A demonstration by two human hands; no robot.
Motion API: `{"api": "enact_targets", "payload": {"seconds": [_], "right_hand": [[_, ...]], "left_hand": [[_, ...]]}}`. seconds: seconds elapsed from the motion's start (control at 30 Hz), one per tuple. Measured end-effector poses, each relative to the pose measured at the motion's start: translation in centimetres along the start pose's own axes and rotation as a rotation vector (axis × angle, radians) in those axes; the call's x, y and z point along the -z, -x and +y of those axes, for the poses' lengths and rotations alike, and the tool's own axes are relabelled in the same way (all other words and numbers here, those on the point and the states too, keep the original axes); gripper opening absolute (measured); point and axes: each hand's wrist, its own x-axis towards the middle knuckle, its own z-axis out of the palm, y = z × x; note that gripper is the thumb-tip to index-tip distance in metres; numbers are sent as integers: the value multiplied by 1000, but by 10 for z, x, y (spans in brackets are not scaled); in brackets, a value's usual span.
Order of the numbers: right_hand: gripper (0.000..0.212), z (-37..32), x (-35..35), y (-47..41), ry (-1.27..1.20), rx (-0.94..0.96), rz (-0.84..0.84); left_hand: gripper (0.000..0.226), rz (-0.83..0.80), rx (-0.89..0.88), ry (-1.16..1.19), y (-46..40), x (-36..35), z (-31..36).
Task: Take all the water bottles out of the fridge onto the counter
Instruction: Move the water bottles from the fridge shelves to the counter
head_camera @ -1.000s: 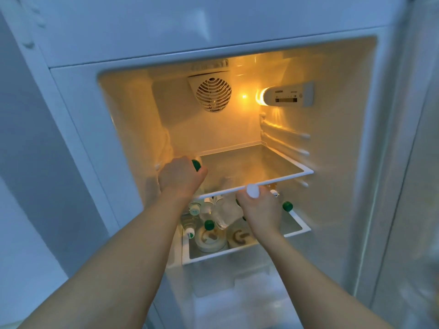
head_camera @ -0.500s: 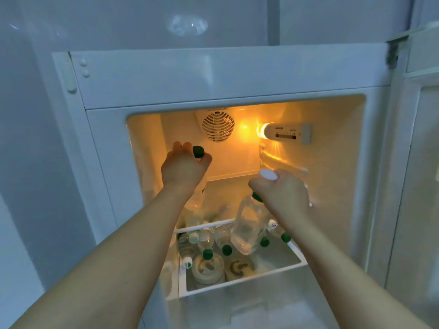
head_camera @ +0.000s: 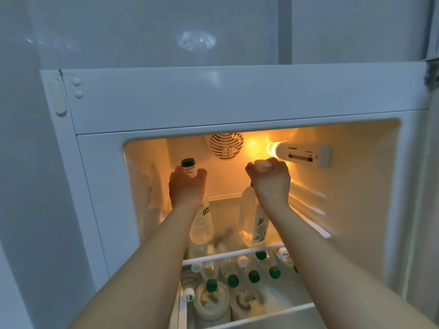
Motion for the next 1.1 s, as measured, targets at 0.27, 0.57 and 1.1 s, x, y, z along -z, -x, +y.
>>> {"api": "enact_targets", "payload": {"seconds": [0.27, 0.57, 1.1], "right_hand": [[27, 25, -22, -14, 126, -20, -181], [27, 37, -30, -18, 140, -63, -216], [23, -14, 19, 43, 24, 84, -58]], "left_hand": [[41, 152, -43, -122, -1, -25, -13], [37, 214, -96, -125, -1, -29, -12], [8, 237, -404, 155, 95, 30, 27]]}}
